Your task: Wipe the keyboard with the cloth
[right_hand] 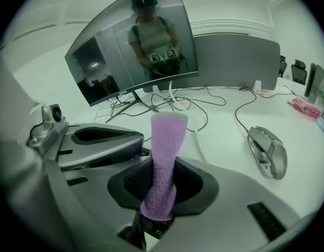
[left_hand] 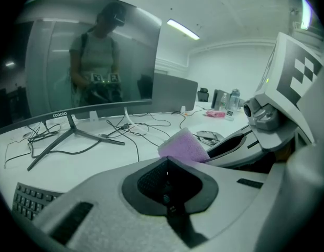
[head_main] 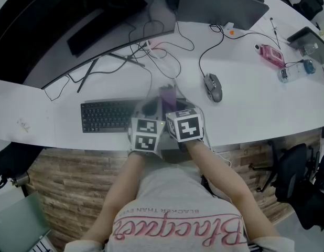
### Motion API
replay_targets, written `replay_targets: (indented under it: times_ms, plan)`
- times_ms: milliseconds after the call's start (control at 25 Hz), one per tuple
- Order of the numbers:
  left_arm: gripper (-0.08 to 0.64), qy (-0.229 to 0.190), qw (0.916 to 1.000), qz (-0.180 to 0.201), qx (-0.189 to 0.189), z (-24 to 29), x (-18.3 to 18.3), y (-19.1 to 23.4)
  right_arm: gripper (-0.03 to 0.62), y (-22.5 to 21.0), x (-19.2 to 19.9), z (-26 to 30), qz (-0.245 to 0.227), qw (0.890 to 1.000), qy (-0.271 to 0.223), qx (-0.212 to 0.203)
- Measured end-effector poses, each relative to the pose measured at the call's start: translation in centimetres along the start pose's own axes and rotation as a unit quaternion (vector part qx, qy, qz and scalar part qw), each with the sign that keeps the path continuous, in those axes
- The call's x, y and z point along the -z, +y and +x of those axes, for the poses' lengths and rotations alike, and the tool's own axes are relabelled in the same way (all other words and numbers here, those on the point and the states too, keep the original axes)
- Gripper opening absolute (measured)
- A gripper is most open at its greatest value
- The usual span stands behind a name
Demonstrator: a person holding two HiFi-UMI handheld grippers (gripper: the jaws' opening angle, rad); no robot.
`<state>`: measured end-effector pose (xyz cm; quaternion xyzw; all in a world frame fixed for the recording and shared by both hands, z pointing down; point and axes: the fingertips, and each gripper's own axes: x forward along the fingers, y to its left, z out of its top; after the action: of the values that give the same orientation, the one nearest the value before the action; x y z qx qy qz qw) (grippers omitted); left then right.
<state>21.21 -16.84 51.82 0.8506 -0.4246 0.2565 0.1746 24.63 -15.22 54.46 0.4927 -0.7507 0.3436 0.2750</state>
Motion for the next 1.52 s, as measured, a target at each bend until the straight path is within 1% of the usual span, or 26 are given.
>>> replay_targets:
  times_ms: [160,360,800,880,960,1120,1240,1520]
  plan:
    - [0.005,-0.002,1.0,-0.001,0.0,0.3,-0.4,-0.9,0.089,-1.0,0.2,-0.6,-0.002,1.0,0.001,0.005]
    - [0.005,-0.005,1.0,-0.001,0.003,0.6,-0.6,-1.9,0.089,-2.9,0.7,-1.5,0.01,1.0,0.002,0.022]
    - [0.005,-0.017,0.9996,0.008,0.019,-0.1,-0.7,-3.9,0.089,-6.1,2.3,-3.7,0.023,0.995,0.019,0.092]
    - [0.005,-0.023,0.9995,0.009,0.021,-0.6,-1.0,-3.9,0.089,-6.6,2.2,-4.4,0.034,0.994,0.014,0.105]
    - [0.005,-0.029,0.9993,0.01,0.021,-1.2,-1.3,-3.7,0.089,-6.7,1.6,-5.3,0.05,0.993,-0.002,0.111]
    - [0.005,-0.047,0.9987,0.018,0.014,-3.0,-2.1,-2.5,0.089,-5.3,-0.6,-7.1,0.075,0.991,-0.047,0.102]
    - [0.005,-0.065,0.9975,0.029,0.006,-4.7,-3.1,-1.2,0.089,-3.1,-2.2,-7.8,0.083,0.99,-0.076,0.086]
    - [0.005,-0.092,0.9953,0.028,-0.009,-9.2,-4.1,3.3,0.089,4.8,-5.5,-7.5,0.061,0.991,-0.112,0.029]
